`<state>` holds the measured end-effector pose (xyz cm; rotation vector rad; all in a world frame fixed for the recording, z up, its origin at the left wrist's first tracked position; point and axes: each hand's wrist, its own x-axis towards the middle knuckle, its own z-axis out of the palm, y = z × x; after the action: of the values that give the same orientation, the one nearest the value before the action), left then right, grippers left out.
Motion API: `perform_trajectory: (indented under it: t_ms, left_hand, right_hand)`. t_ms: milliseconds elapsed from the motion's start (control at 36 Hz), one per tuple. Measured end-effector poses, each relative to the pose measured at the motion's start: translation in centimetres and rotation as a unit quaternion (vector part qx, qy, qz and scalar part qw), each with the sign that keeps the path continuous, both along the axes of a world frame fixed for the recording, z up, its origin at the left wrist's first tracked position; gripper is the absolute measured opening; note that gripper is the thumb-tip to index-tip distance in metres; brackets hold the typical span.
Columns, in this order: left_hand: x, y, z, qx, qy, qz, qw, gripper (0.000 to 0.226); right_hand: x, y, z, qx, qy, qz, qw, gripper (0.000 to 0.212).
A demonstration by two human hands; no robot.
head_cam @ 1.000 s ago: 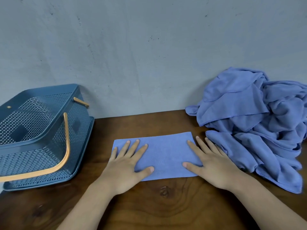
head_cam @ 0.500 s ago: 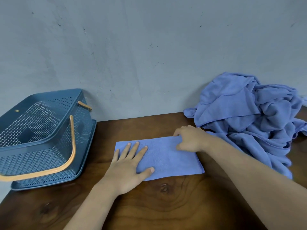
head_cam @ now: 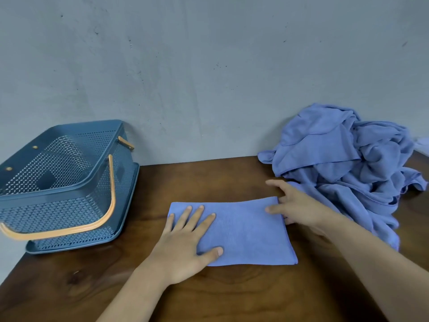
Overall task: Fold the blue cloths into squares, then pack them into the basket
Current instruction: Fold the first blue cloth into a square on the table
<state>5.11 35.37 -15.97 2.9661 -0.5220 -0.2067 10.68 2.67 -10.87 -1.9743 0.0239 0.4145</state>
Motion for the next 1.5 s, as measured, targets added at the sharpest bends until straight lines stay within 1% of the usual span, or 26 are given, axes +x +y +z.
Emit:
perform_trajectory:
  t_ms: [28,83,139,167,222,361,417,472,556,667,778,917,1000,1056,1111,1194,1250,1444,1500]
  left_hand:
    - [-0.1,-0.2,-0.1,-0.002,-0.004,0.004,1.0,0.084]
    - [-0.4,-0.4,-0.2,-0.003,-0.008,0.013,1.0,0.084]
    - [-0.7,-0.6,-0.3,-0.005,-0.004,0.017,1.0,0.084]
    - [-0.8,-0.7,-0.3,-0.006,-0.002,0.018,1.0,0.084]
    - [-1.0,-0.9,-0.3,-0.008,-0.002,0.021,1.0,0.084]
    - [-1.9,-2.5,0.0,-0.019,0.004,0.034,0.999,0.087]
    - [-2.6,-3.8,-0.1,-0.033,0.004,0.044,0.998,0.086]
    - [-3.0,-4.9,-0.2,-0.045,-0.001,0.058,0.997,0.084]
    - [-3.0,-5.1,-0.1,-0.056,-0.004,0.068,0.996,0.083]
    - [-2.6,-3.5,0.3,-0.14,0.005,0.066,0.988,0.078]
    - [-1.9,0.6,-0.4,-0.154,-0.037,0.06,0.986,0.067]
    - [-1.6,6.1,-0.6,-0.189,-0.021,0.035,0.981,0.068]
    - [-1.7,7.1,-0.4,-0.198,-0.009,0.027,0.98,0.07]
    - [-1.8,6.8,-0.4,-0.188,-0.005,0.024,0.982,0.07]
    - [-1.9,6.4,-0.3,-0.172,-0.008,0.024,0.985,0.07]
    - [-1.9,6.5,-0.2,-0.17,-0.008,0.027,0.985,0.069]
    - [-1.8,6.6,-0.2,-0.176,-0.01,0.025,0.984,0.069]
    - [-1.8,6.6,-0.5,-0.198,-0.013,0.029,0.98,0.072]
    - [-1.8,6.6,-0.6,-0.204,-0.013,0.028,0.978,0.074]
  right_hand:
    - [-0.9,-0.3,-0.3,0.037,-0.013,-0.01,0.999,0.058]
    - [-2.6,-0.5,-0.9,0.063,-0.04,-0.01,0.997,0.046]
    - [-4.0,-0.6,-1.8,0.052,-0.069,-0.001,0.996,0.035]
    - [-4.4,-0.6,-2.3,0.036,-0.082,-0.003,0.996,0.033]
    - [-5.0,-0.5,-3.0,0.008,-0.102,-0.005,0.995,0.036]
    - [-5.1,-0.8,-3.0,0.007,-0.148,-0.038,0.988,0.053]
    - [-5.0,-1.5,-2.5,-0.003,-0.127,-0.026,0.992,0.061]
    - [-4.9,-1.9,-2.2,-0.011,-0.079,0.003,0.997,0.071]
    - [-4.9,-2.1,-2.1,-0.058,-0.055,0.023,0.997,0.077]
    - [-4.8,-2.0,-1.8,-0.083,-0.045,0.022,0.995,0.082]
    - [-4.9,-1.5,-1.2,-0.111,-0.045,0.026,0.993,0.089]
    - [-5.0,-0.8,0.1,-0.152,-0.076,0.042,0.984,0.093]
    - [-5.2,-0.4,1.0,-0.175,-0.1,0.044,0.978,0.094]
    - [-5.4,0.1,1.7,-0.192,-0.129,0.044,0.972,0.097]
    - [-5.3,0.8,2.3,-0.205,-0.151,0.044,0.966,0.097]
    - [-5.2,2.9,3.3,-0.172,-0.138,0.048,0.974,0.091]
    - [-5.0,4.4,3.9,-0.18,-0.135,0.049,0.973,0.085]
    - [-4.8,10.6,3.9,-0.187,-0.099,0.11,0.971,0.083]
    - [-4.9,12.2,3.2,-0.178,-0.089,0.13,0.971,0.077]
